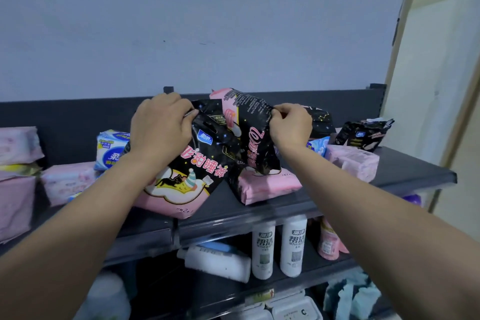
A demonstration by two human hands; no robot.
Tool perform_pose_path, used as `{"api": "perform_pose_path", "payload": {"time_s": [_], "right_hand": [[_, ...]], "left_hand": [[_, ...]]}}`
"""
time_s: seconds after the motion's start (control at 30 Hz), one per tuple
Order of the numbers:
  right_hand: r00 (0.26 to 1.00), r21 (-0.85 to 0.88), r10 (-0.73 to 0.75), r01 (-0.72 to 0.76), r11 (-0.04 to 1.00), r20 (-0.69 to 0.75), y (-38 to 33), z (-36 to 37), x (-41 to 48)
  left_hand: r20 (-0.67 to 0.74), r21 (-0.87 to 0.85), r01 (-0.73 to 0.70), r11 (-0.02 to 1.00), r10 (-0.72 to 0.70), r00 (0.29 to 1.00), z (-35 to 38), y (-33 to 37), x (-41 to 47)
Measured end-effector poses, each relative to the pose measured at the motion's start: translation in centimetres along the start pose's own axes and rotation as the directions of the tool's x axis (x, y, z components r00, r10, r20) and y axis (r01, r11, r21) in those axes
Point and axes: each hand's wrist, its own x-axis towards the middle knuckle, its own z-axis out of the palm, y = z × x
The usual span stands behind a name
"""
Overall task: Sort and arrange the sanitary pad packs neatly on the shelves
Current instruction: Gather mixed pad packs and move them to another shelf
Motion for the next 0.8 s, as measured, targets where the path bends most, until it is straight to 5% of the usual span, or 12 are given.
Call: {"api": "perform_pose_path", "payload": {"time_s": [0.4,0.8], "right_hand": [[0.974,0.226,-0.092,0.044,0.973,0.208,-2.3,-2.9,-5.0],[0.797,0.394,-0.280,0.058,0.917,0.535,-8.2,-5.4,-16.6]], "left_hand": [[-0.034,0.171,0.223,0.960,-0.221,0.975,-9.0,5.1,-4.6],[-0.054,0.487,0.441,0.754,-0.478,0.877,-23.5,8.4,-14.2]]}}
